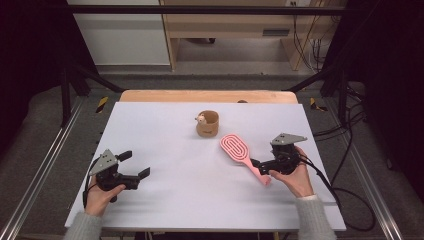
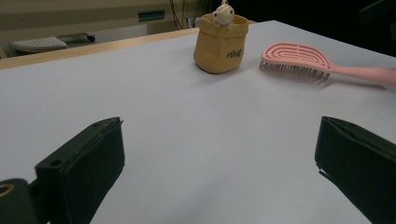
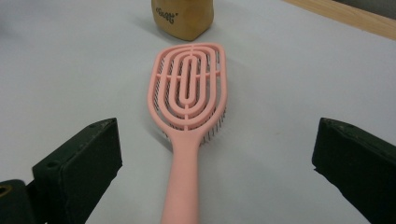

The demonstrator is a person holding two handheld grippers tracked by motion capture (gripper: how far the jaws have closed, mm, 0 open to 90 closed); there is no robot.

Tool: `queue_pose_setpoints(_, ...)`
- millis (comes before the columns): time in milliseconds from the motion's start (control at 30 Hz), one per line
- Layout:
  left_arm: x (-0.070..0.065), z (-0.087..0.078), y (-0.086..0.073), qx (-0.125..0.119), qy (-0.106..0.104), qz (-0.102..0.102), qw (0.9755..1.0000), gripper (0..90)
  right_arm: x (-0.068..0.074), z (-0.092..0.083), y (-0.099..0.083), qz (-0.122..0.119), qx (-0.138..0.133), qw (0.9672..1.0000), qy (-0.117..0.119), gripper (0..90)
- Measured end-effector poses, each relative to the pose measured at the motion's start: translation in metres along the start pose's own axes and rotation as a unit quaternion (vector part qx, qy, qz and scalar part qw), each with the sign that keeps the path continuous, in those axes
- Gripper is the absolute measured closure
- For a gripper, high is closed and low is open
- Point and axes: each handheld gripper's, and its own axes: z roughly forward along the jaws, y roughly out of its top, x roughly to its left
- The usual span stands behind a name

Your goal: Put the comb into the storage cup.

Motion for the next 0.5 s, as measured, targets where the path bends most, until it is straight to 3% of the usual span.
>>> queue_pose_setpoints(500, -0.0003, 0.0007, -0.0003, 0.001, 0.0, 0.0, 1.0, 1.4, 0.0043, 0.006, 0.0102, 0.004, -0.005, 0.9998, 0.021, 0.5)
